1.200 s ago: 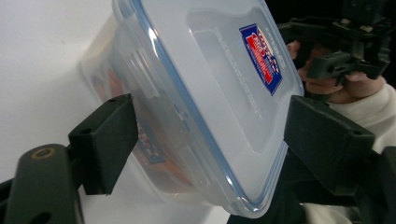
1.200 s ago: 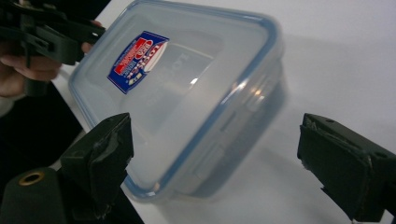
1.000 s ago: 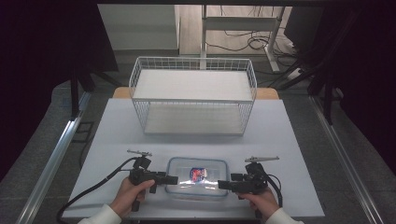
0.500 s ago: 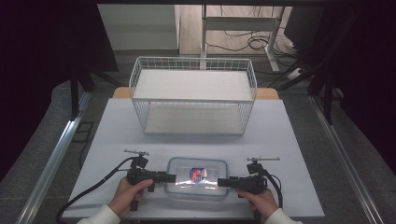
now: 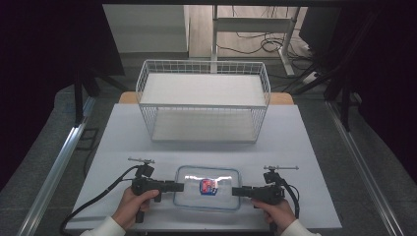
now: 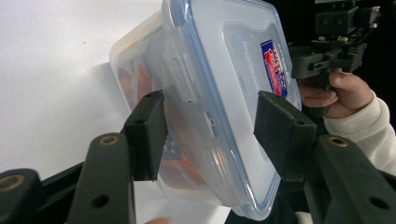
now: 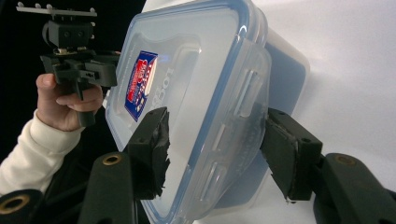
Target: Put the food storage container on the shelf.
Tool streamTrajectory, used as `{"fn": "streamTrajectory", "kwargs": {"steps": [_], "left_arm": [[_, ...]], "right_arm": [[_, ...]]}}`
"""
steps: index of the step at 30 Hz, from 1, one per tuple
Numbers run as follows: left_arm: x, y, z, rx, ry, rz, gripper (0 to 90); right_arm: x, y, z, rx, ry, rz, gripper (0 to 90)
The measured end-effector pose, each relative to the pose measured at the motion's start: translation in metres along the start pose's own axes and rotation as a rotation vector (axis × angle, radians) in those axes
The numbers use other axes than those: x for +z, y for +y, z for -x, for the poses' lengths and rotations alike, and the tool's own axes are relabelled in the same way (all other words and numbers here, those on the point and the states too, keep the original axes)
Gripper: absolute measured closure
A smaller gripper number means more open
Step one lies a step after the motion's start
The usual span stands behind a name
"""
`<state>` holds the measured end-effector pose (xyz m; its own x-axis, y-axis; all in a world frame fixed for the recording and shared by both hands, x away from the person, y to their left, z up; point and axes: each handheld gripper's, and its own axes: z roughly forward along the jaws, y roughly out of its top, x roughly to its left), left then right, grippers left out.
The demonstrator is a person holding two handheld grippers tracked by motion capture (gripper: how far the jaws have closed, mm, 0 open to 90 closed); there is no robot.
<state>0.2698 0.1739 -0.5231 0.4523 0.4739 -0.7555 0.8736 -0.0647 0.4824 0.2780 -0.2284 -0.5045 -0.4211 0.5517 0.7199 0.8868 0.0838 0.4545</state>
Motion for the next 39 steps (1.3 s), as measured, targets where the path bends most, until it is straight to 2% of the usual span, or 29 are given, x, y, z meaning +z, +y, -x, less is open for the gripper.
{"fn": "streamTrajectory", "kwargs": {"steps": [2, 6, 10, 15, 24, 33, 39], "left_arm": [[-0.001, 0.000, 0.001, -0.002, 0.000, 0.003, 45.6], [-0.003, -0.001, 0.003, 0.001, 0.005, 0.013, 48.5], [-0.005, -0.002, 0.007, 0.002, 0.013, 0.024, 50.2], [-0.006, -0.002, 0.009, -0.002, 0.018, 0.032, 51.0], [-0.008, -0.001, 0.011, -0.001, 0.024, 0.046, 52.2], [-0.011, -0.002, 0.016, 0.021, 0.037, 0.048, 53.1], [-0.016, 0.005, 0.018, 0.033, 0.032, 0.073, 53.8]], "right_arm": [[0.000, 0.000, -0.001, -0.010, -0.007, 0.005, 44.0], [-0.002, -0.001, -0.002, 0.005, 0.001, 0.014, 46.8], [-0.004, 0.000, -0.007, -0.023, -0.018, 0.021, 47.8], [-0.005, 0.001, -0.006, 0.007, -0.008, 0.025, 49.9], [-0.006, 0.001, -0.007, 0.013, 0.001, 0.034, 51.9], [-0.007, 0.002, -0.009, -0.008, 0.002, 0.036, 52.4], [-0.008, 0.007, -0.012, -0.011, 0.012, 0.049, 52.4]]}}
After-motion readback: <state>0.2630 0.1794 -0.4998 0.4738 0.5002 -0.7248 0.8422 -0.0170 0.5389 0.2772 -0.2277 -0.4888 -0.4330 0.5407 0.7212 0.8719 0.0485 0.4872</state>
